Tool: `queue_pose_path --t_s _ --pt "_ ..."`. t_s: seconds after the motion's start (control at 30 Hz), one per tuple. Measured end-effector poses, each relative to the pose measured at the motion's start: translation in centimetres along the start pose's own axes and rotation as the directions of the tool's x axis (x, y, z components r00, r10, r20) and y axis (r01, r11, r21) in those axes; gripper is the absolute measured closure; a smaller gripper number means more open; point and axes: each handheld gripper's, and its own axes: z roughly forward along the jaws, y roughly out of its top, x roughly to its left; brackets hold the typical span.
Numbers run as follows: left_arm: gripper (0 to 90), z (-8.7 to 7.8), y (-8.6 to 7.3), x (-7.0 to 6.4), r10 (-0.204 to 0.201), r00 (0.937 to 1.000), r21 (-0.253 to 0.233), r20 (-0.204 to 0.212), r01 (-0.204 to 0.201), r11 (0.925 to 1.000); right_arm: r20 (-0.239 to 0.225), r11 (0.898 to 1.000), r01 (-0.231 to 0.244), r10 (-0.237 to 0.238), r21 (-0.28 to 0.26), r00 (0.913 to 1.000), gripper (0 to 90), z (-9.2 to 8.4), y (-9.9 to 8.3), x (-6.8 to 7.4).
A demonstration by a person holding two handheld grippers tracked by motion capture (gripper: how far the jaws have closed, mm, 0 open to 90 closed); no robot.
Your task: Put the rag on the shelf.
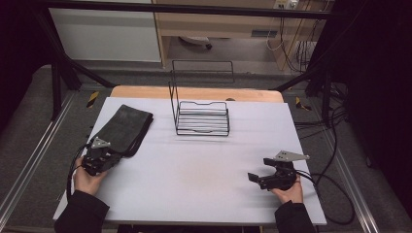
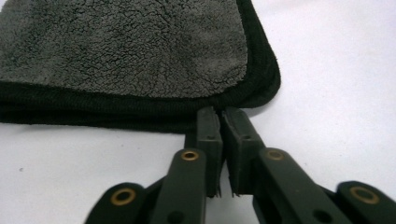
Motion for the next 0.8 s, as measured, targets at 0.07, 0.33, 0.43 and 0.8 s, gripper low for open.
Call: queue_pose_path --t_s 0.07,0.33,0.43,0.8 --pt "87.6 -0.1 0.0 -0.1 -0.007 1.0 -0.005 0.004 0.007 1.0 -0.001 1.0 0.0 0.0 0.0 1.0 1.5 0.0 0.0 0.0" --pt "89.1 -1.0 0.2 -0.9 -0.028 0.999 -0.033 0.034 0.03 0.999 0.0 1.0 0.001 -0.001 0.002 1.0 1.5 0.0 0.0 0.0" --pt "89.2 -1.0 0.2 -1.3 -0.021 0.9989 -0.028 0.043 0.022 0.9994 0.0 1.0 0.003 -0.003 0.002 1.0 1.5 0.0 0.0 0.0" --pt "89.3 -2.0 -0.3 -4.5 0.01 0.9889 -0.046 0.148 -0.003 0.9989 0.001 1.0 0.002 -0.002 0.001 1.0 1.7 -0.1 0.0 0.0"
